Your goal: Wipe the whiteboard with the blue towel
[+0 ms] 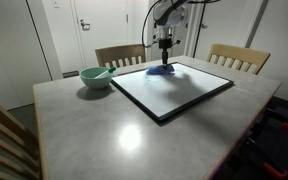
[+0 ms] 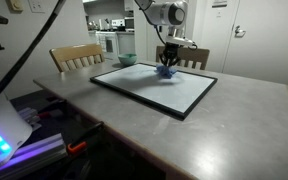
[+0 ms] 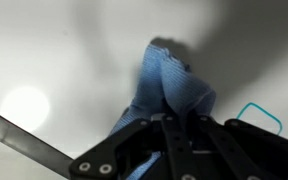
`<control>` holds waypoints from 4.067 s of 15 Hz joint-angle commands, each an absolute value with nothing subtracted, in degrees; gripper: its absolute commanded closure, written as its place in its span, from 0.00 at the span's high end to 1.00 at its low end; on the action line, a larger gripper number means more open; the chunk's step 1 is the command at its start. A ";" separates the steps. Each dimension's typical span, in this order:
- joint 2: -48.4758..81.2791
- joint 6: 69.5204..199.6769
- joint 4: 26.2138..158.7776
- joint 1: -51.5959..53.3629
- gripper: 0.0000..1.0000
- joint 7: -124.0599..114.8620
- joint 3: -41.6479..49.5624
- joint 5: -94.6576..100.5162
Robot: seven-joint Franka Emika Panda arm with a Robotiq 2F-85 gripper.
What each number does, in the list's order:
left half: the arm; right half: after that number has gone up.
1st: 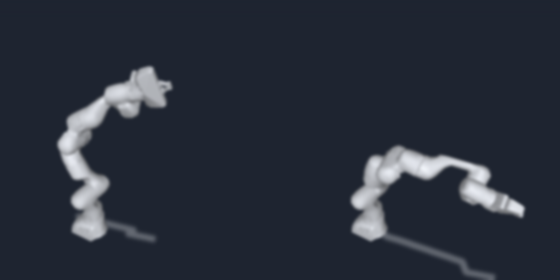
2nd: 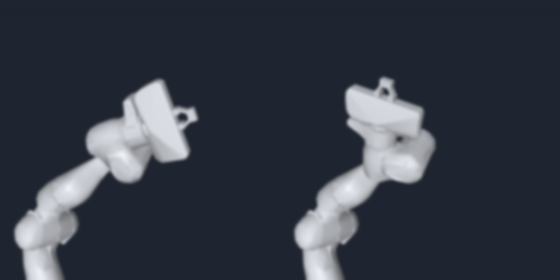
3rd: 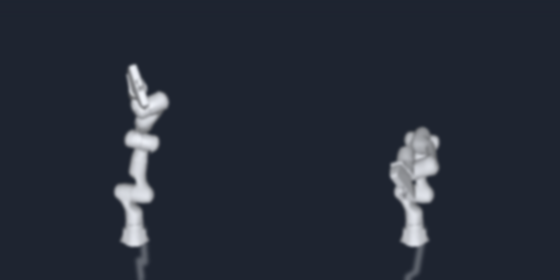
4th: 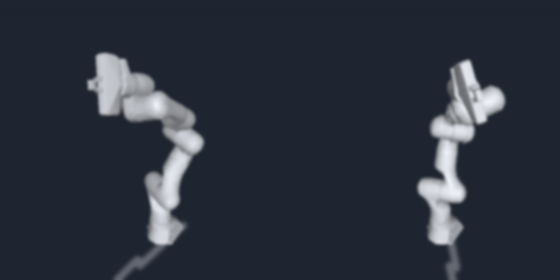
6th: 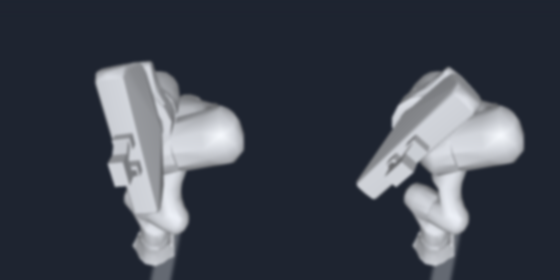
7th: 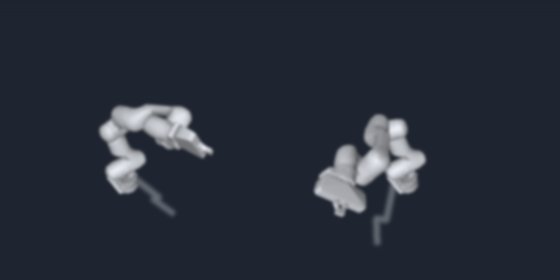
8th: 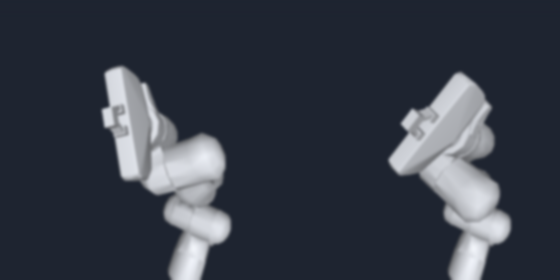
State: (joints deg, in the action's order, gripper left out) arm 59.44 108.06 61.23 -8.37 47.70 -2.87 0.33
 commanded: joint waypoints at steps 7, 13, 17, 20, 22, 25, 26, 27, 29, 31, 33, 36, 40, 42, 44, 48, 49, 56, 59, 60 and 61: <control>56.01 112.66 70.03 -5.06 0.03 35.46 -7.19 -2.94; 56.56 114.18 69.97 -1.88 0.03 28.85 -9.93 -3.58; 56.85 116.59 70.71 -0.58 0.03 28.26 -10.07 -2.58; 57.19 118.40 71.40 -0.66 0.03 29.35 -9.08 -0.93; 57.16 119.02 71.77 -0.97 0.03 29.60 -8.79 -0.46; 56.76 119.80 72.49 -1.49 0.03 29.63 -8.37 -0.25; 56.60 120.43 72.92 -1.65 0.03 29.68 -8.14 -0.08; 56.45 120.95 73.31 -1.74 0.03 29.57 -7.74 0.24; 56.24 121.67 73.93 -1.99 0.03 29.31 -6.92 0.81; 55.71 122.31 74.88 -2.11 0.03 28.78 -5.83 1.55; 54.85 123.40 76.36 -2.36 0.03 28.39 -4.90 2.40; 53.27 124.87 79.06 -2.55 0.03 27.69 -2.95 4.43; 51.85 127.05 81.91 -2.43 0.03 26.53 -1.21 7.30; 51.58 127.67 82.52 -2.46 0.03 26.46 -1.31 7.90; 51.27 128.17 82.71 -2.85 0.03 27.24 -2.61 7.02; 50.25 127.71 82.74 -2.77 0.03 28.61 -4.98 5.61; 50.15 127.46 82.63 -2.72 0.03 28.96 -5.54 5.40; 49.91 126.32 82.56 -2.38 0.03 31.28 -12.04 1.91; 50.00 126.82 82.89 -1.75 0.03 31.94 -13.18 1.73; 50.05 126.85 82.98 -1.65 0.03 31.96 -13.26 1.85; 50.03 126.84 83.16 -1.54 0.03 31.78 -13.19 1.93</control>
State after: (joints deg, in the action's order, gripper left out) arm 51.32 126.06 80.82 -1.36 30.17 -13.11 2.79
